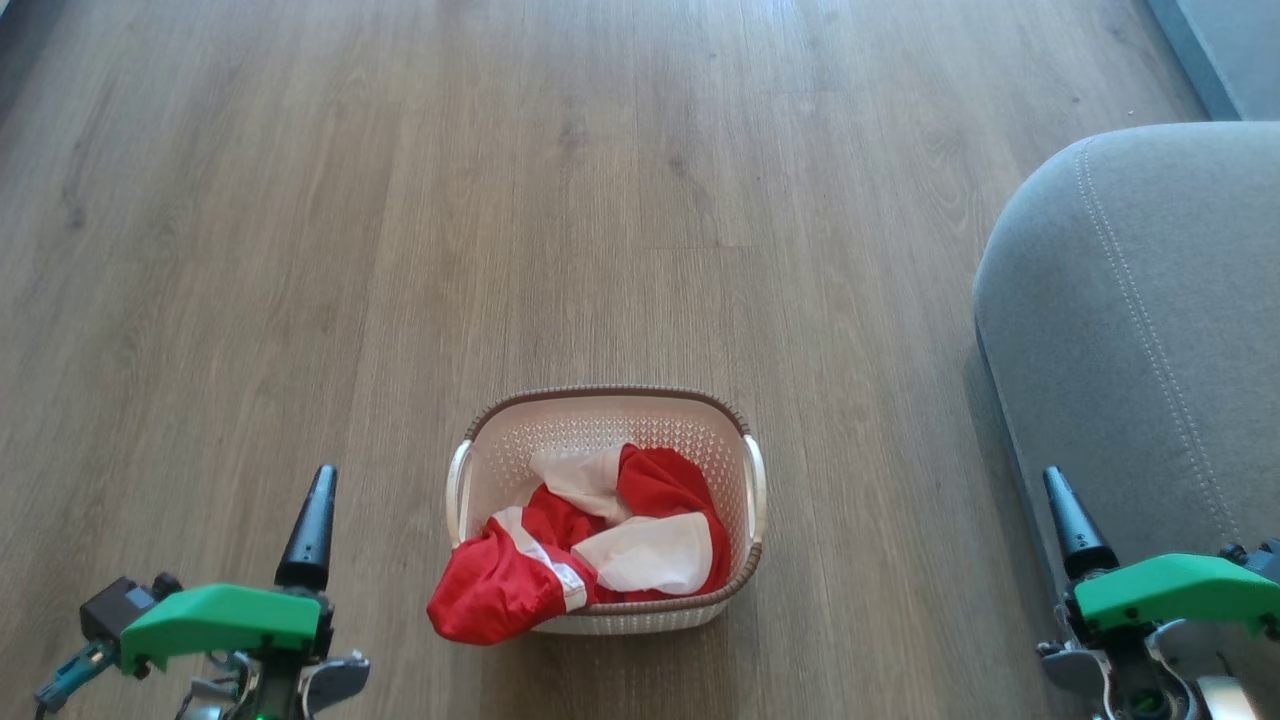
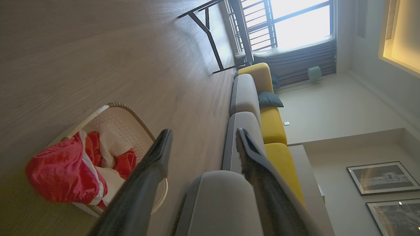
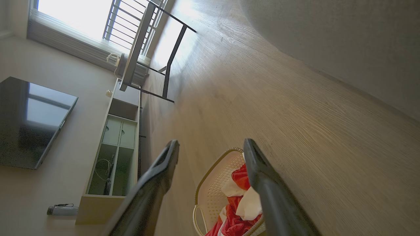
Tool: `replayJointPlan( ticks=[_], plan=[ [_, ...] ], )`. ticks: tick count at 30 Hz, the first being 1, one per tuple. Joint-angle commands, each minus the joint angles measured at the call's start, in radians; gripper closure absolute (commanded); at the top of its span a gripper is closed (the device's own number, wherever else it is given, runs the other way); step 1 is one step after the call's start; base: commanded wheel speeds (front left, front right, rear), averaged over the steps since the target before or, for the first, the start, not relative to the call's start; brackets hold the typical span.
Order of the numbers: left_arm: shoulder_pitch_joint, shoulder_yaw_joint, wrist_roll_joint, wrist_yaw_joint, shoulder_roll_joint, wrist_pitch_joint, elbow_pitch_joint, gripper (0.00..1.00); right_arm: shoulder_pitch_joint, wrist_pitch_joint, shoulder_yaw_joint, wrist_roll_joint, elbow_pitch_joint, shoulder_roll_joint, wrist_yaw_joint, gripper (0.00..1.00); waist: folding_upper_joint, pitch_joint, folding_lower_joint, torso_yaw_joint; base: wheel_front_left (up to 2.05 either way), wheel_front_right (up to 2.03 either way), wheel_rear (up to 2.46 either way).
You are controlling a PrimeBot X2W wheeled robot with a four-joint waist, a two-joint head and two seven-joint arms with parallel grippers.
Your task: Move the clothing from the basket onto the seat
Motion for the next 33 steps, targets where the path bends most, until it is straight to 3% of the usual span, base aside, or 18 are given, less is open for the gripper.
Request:
replayJointPlan(
  ticks=[1, 13, 33],
  plan=[
    [-0.052, 0.003, 0.033, 0.001, 0.016, -0.013, -0.036, 0.0, -0.023, -0.014, 0.012, -0.039, -0.04, -0.024, 0.002, 0.0, 0.0, 0.0, -0.0001, 0.0, 0.0, 0.0, 0.0],
    [-0.057, -0.003, 0.238, -0.006, 0.017, -0.051, -0.045, 0.0, -0.038, -0.052, 0.058, -0.227, -0.042, -0.063, 0.003, 0.0, 0.0, -0.003, -0.0001, 0.004, 0.0, 0.0, 0.0],
    [-0.059, -0.047, 0.451, -0.008, 0.035, -0.107, -0.049, 0.0, -0.045, -0.108, 0.12, -0.453, -0.046, -0.105, 0.004, 0.0, 0.0, -0.007, -0.0001, 0.006, 0.0, 0.0, 0.0]
  ],
)
